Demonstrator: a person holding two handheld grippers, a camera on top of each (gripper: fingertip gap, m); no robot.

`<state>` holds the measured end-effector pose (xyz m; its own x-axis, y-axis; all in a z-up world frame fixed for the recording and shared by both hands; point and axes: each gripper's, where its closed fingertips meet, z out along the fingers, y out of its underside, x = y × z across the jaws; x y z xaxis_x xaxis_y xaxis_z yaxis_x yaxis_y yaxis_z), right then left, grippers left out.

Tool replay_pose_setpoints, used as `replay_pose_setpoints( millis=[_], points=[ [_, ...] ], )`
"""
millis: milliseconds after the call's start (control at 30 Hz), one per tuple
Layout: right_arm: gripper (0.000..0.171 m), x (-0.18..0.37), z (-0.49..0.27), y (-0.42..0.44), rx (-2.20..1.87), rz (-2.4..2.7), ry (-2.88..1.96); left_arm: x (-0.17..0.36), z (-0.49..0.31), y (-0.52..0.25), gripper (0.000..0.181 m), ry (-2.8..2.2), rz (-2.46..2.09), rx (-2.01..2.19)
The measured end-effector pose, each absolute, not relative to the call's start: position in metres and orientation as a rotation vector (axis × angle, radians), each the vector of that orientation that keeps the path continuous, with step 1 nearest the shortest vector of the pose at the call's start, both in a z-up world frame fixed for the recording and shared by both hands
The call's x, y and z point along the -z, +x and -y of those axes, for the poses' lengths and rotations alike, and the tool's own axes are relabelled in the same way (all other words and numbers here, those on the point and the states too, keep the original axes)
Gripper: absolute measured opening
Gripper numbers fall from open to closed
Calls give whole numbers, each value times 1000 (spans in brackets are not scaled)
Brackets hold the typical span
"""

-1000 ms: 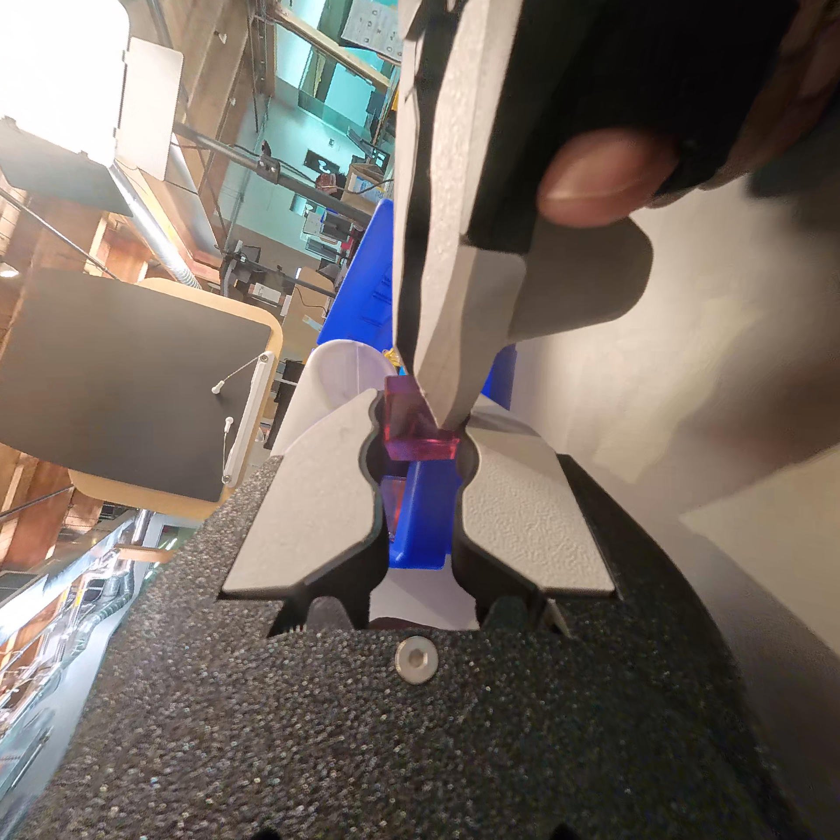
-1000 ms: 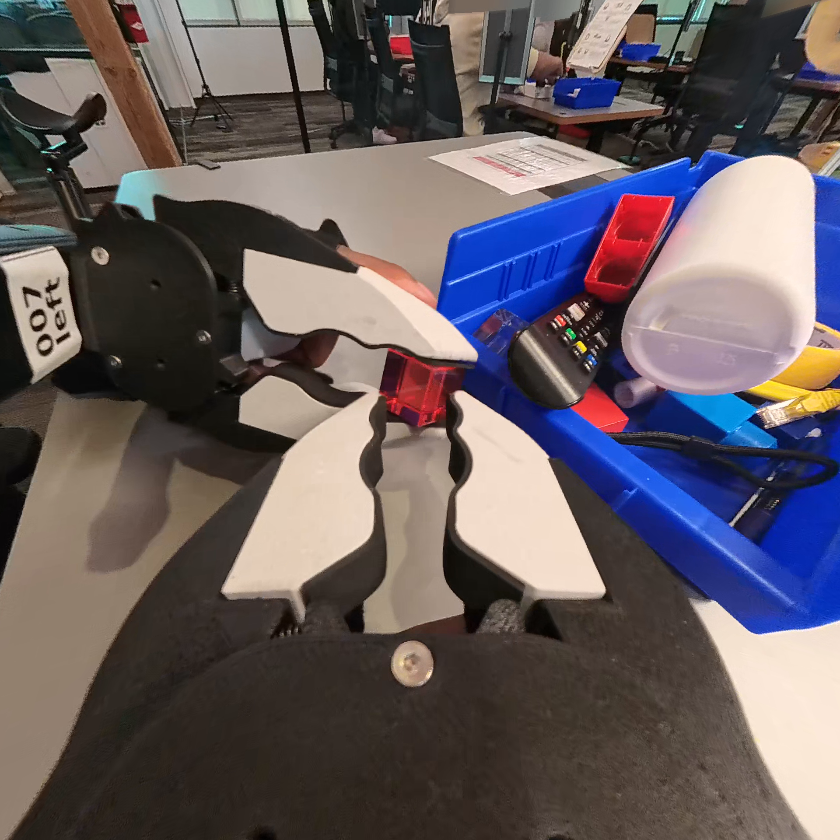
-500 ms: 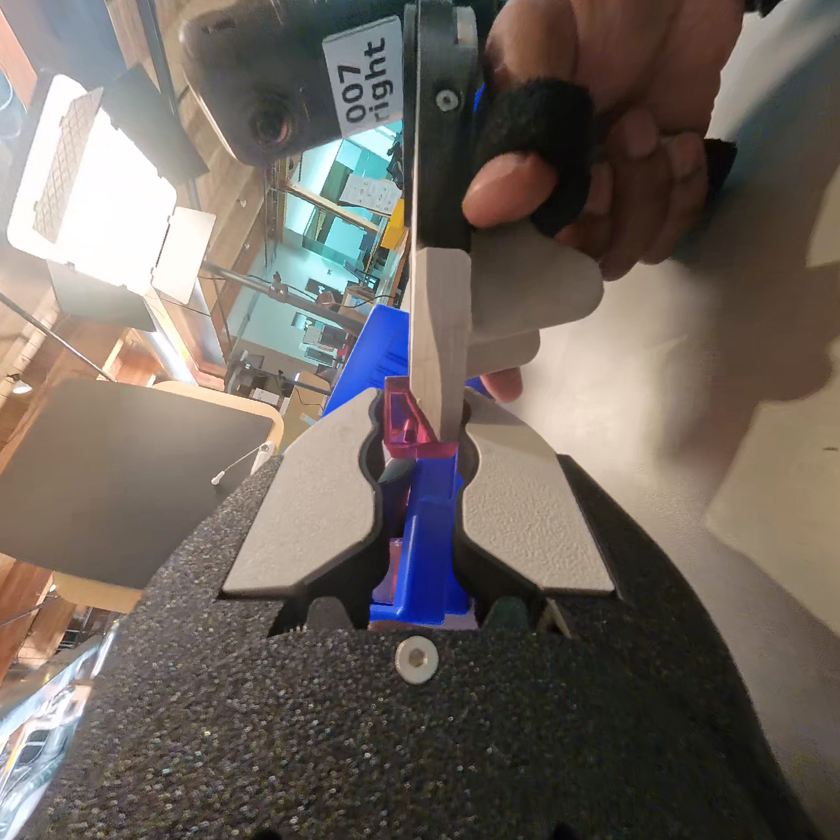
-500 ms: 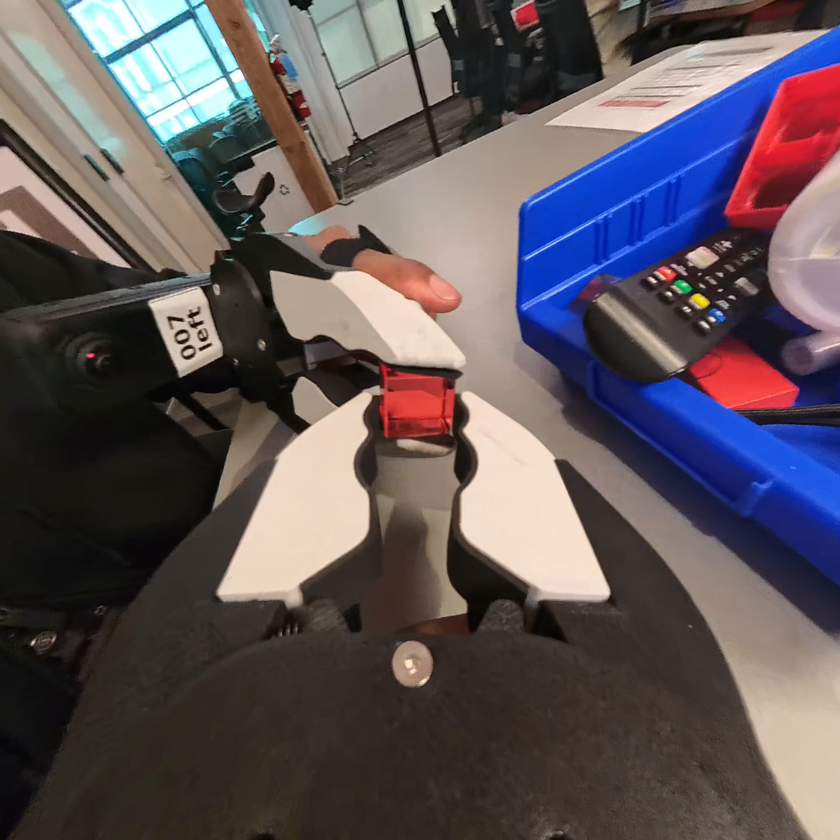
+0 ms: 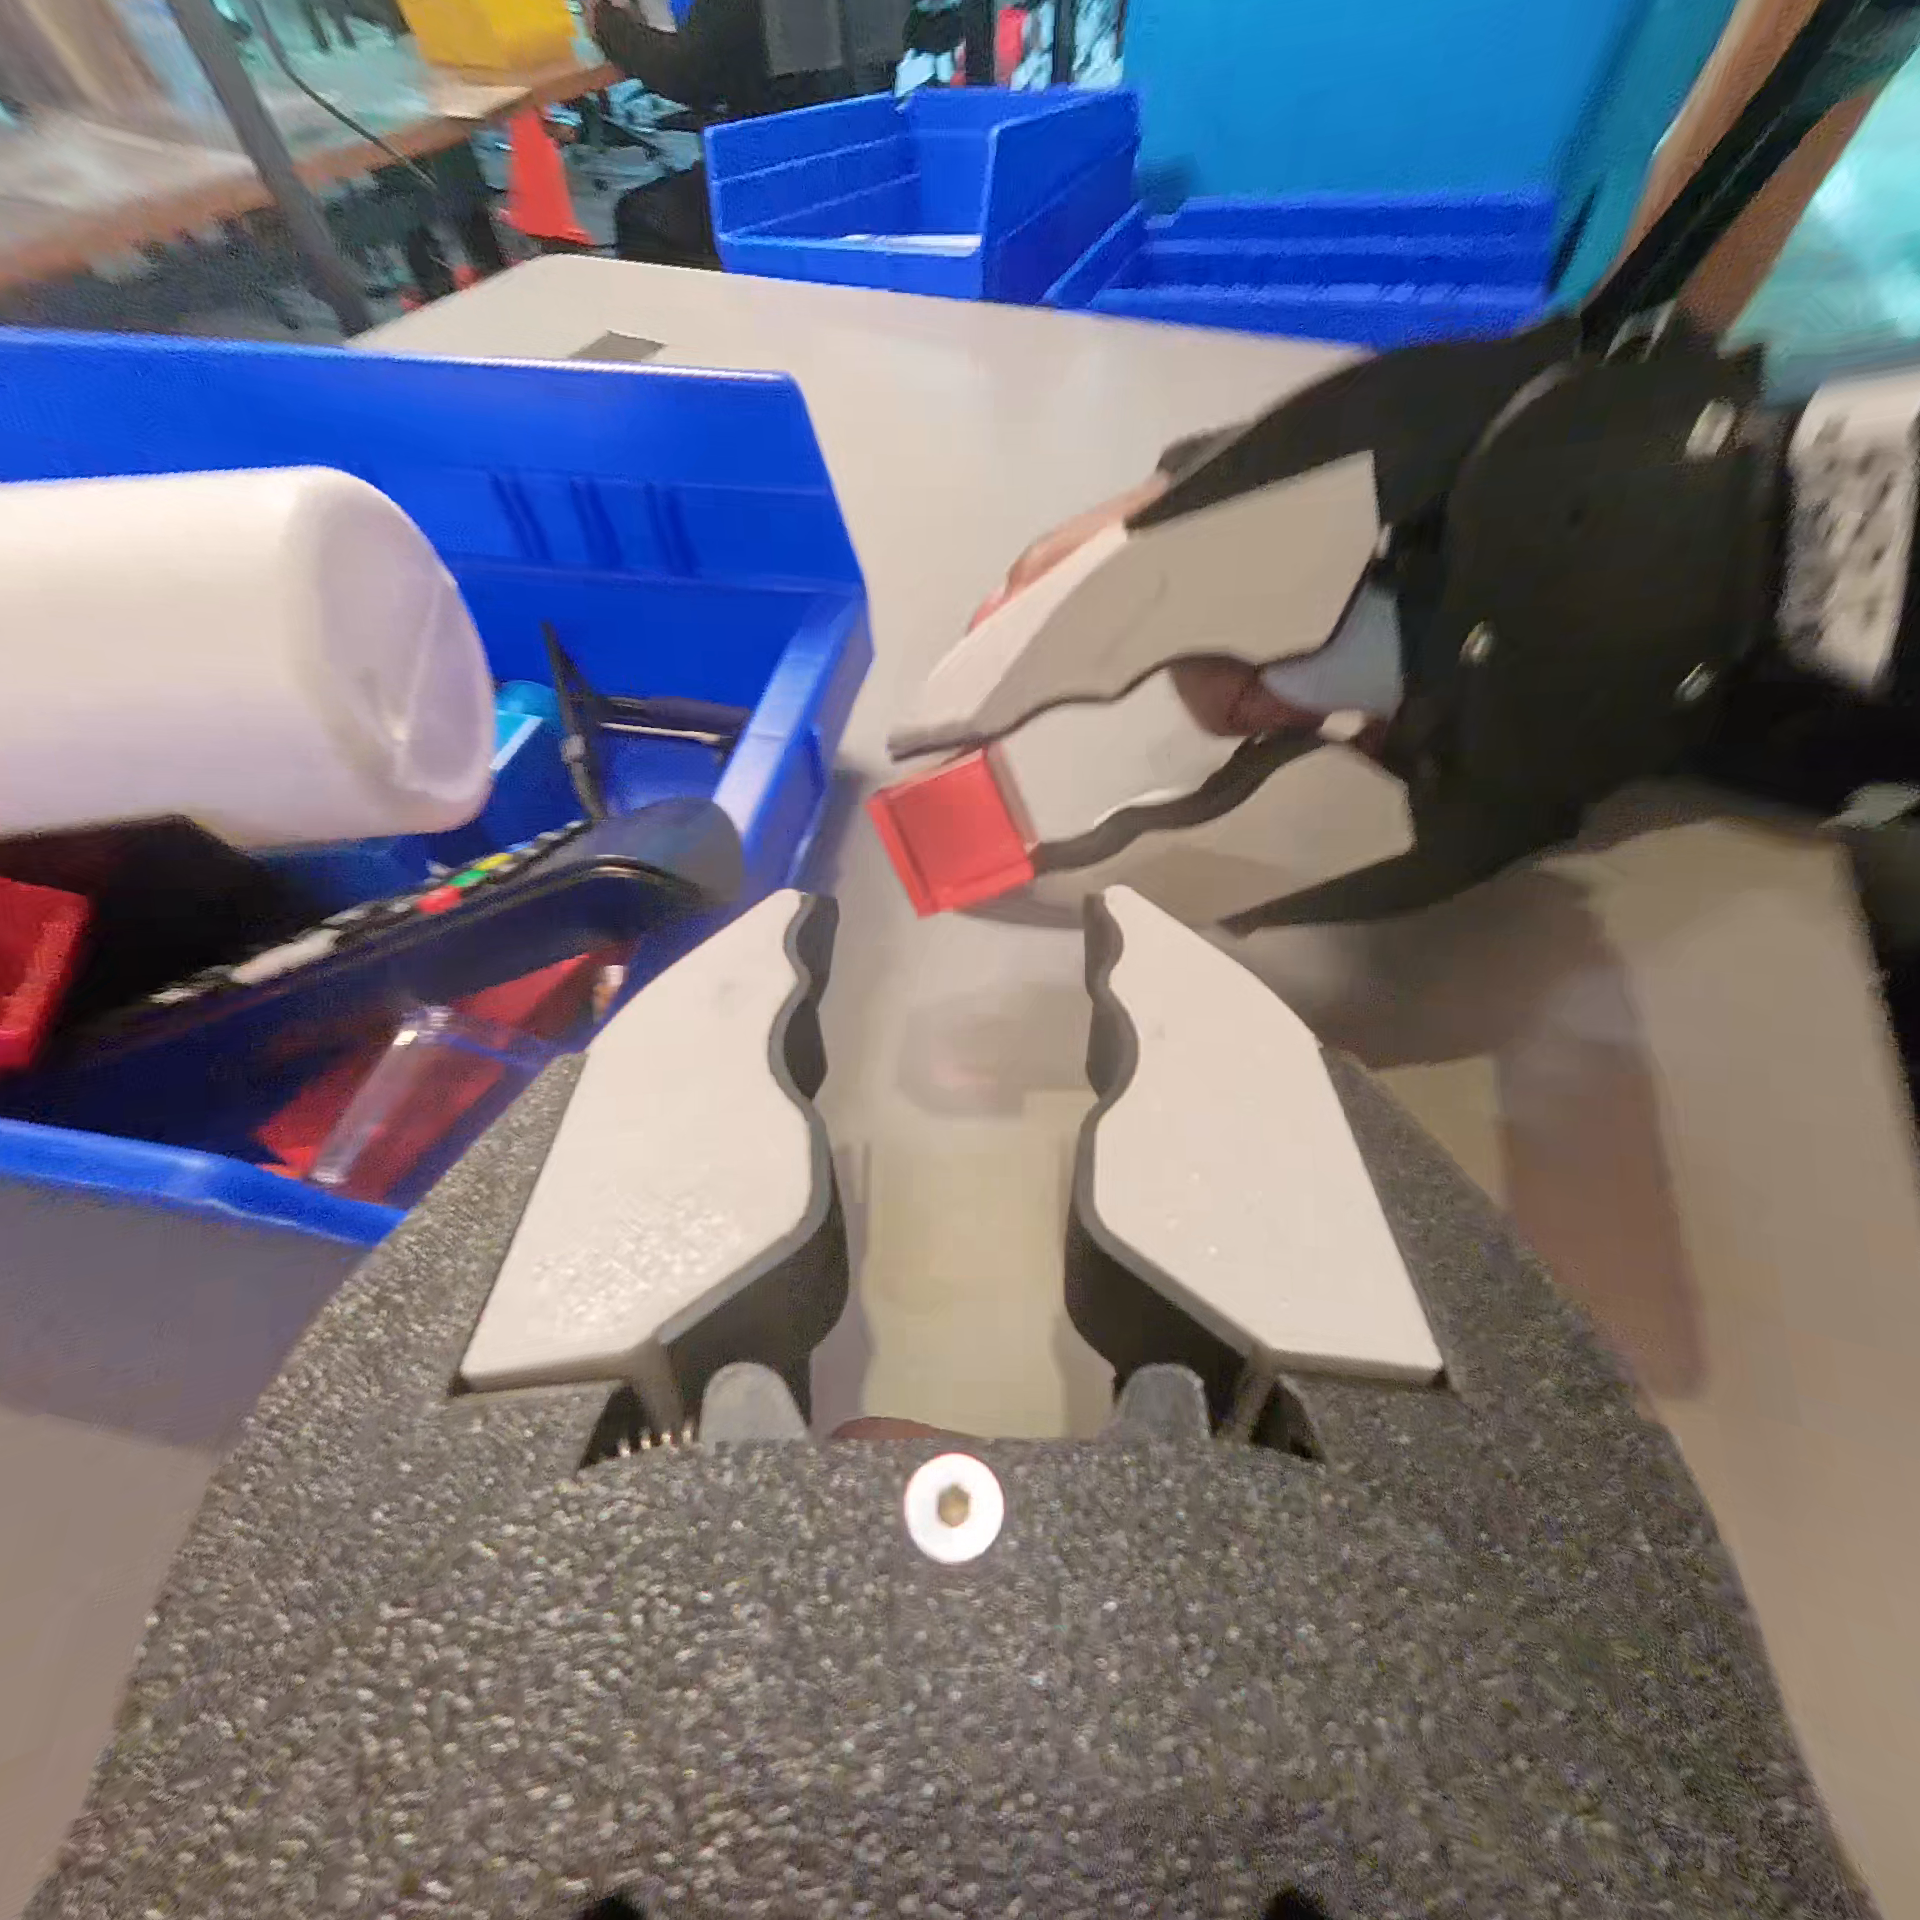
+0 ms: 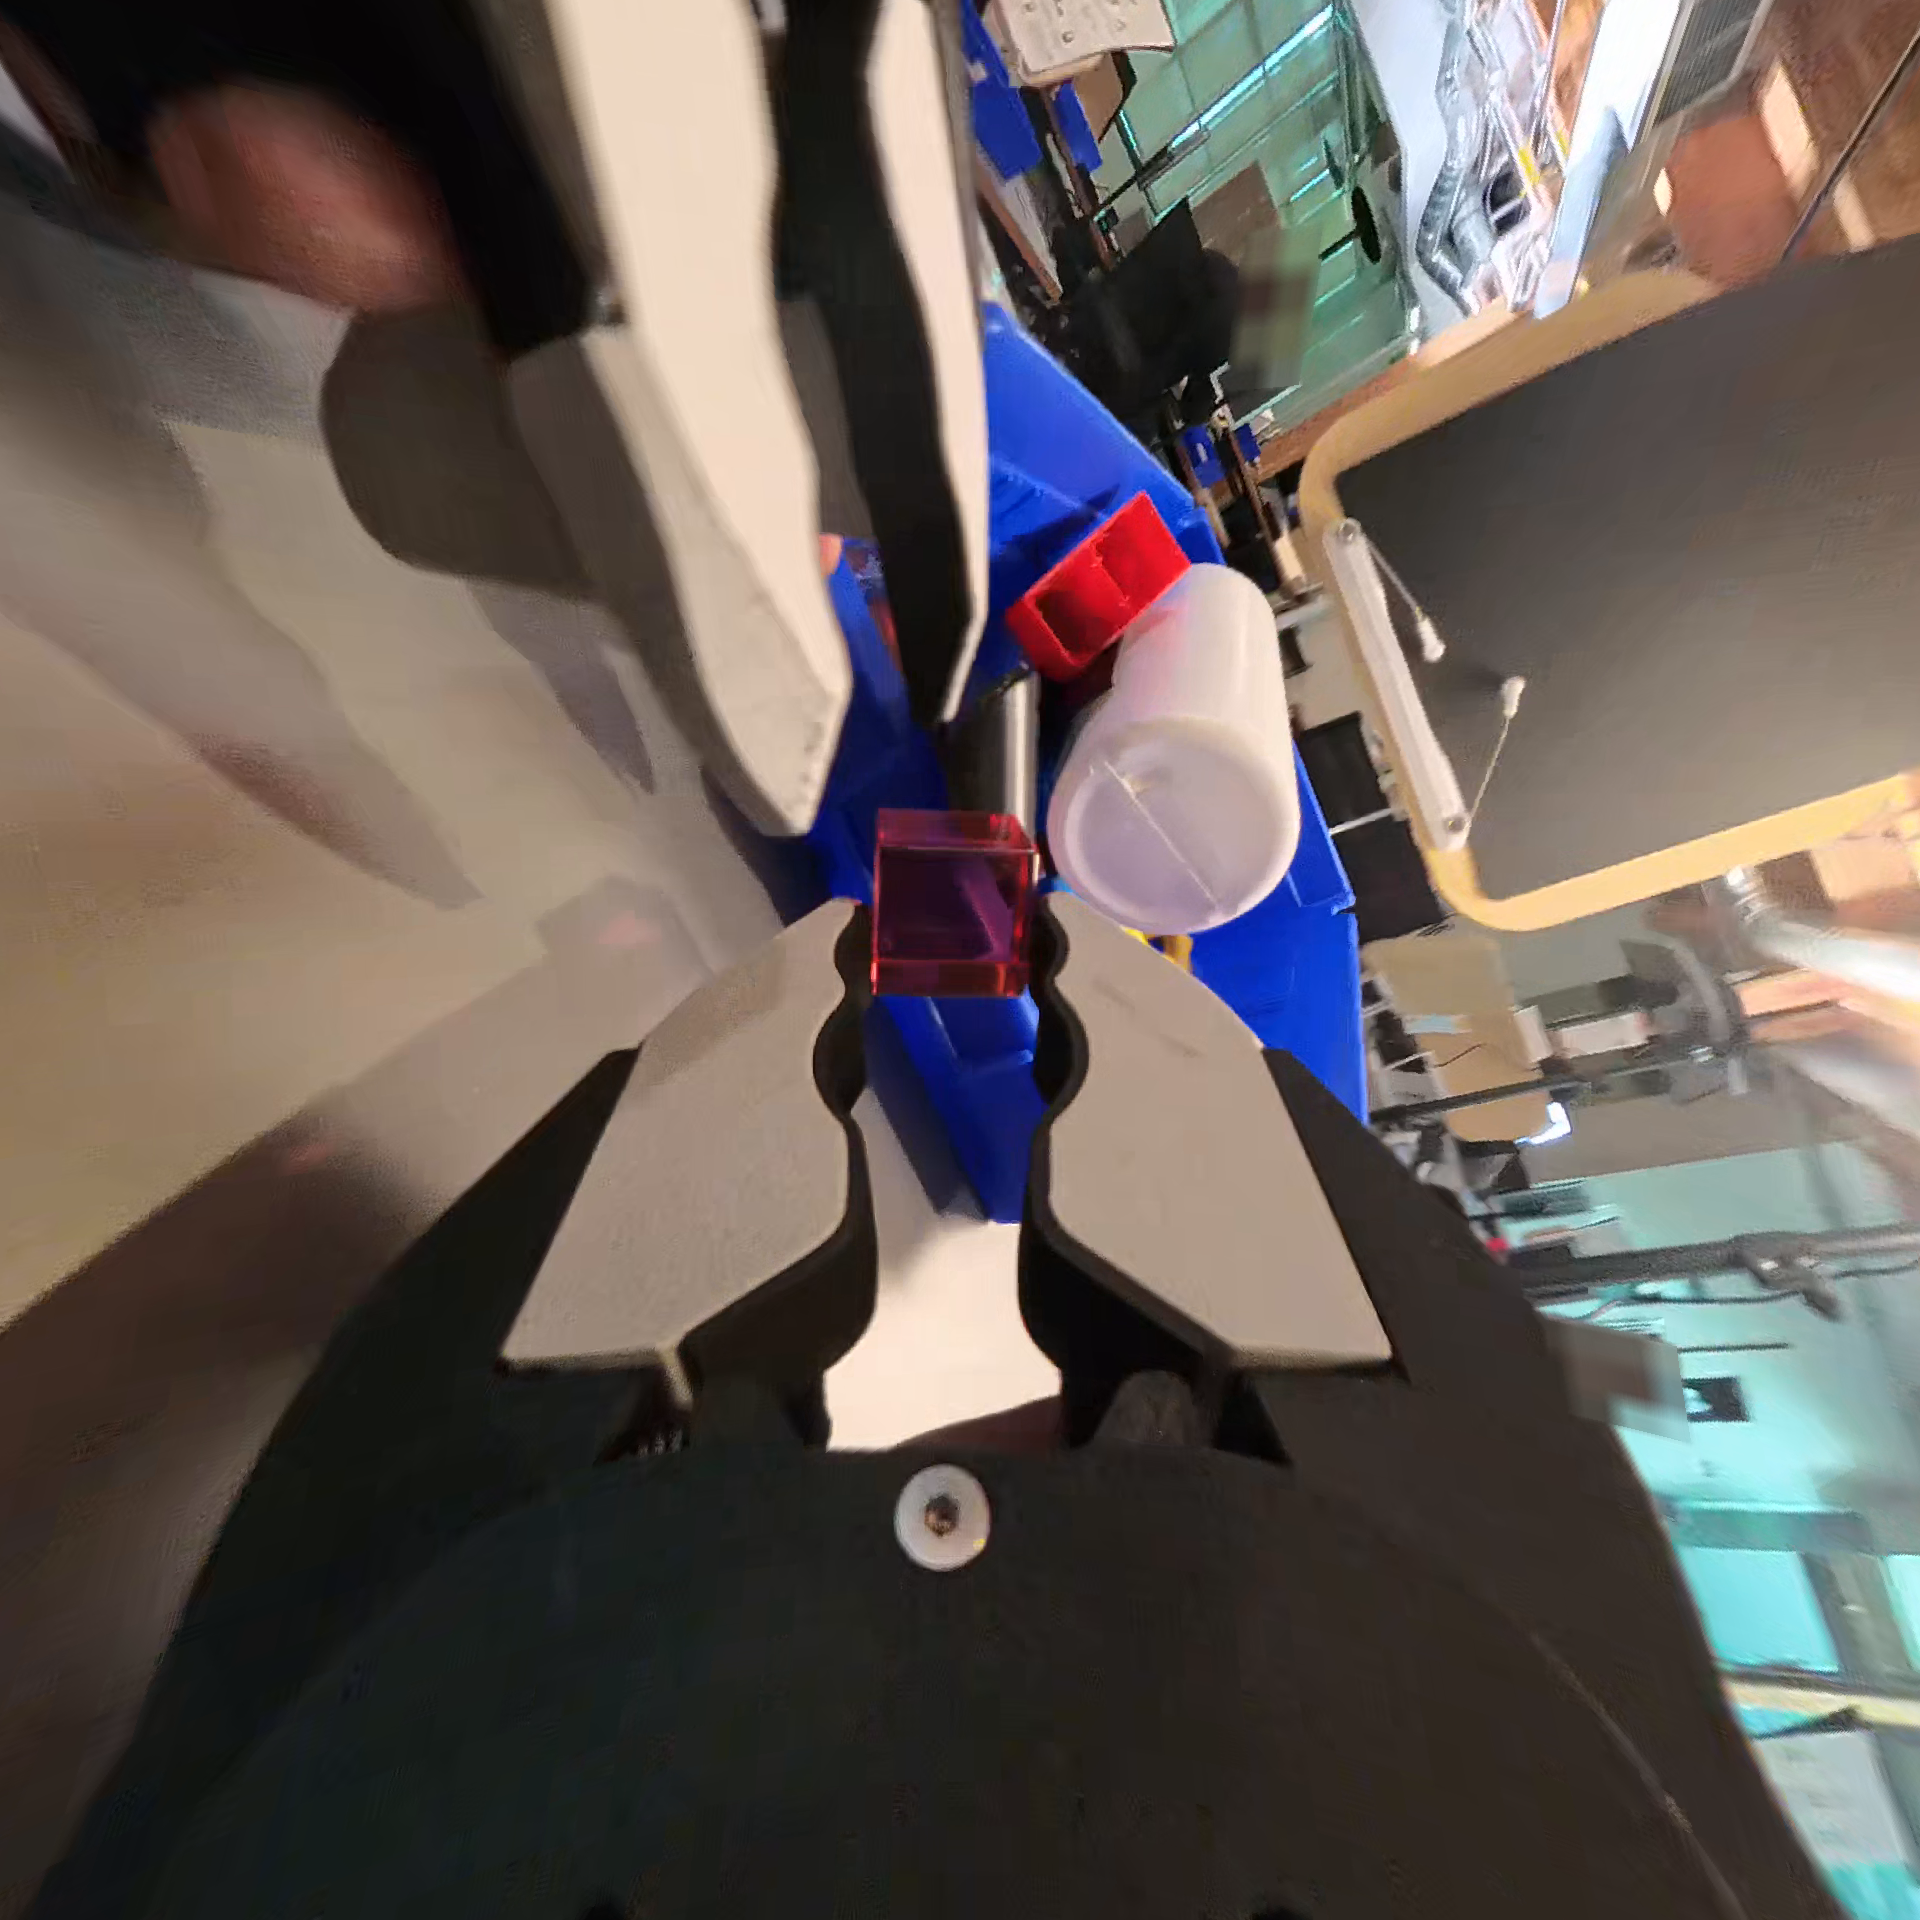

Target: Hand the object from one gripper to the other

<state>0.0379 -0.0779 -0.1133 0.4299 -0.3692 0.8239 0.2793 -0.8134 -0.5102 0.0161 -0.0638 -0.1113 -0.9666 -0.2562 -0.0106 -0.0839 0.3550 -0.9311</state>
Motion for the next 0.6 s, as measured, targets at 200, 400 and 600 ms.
replay_pose_setpoints(
  millis=[200,400,600],
  points=[
    [28,119,57,22,1498,164,-2075,122,74,4,43,-484,-2599,1758],
    [28,130,52,19,1312,95,-2118,130,71,6,30,-571,-2636,1691],
    [37,135,63,26,880,-254,-2114,117,63,21,30,-650,-2506,1788]
  ],
)
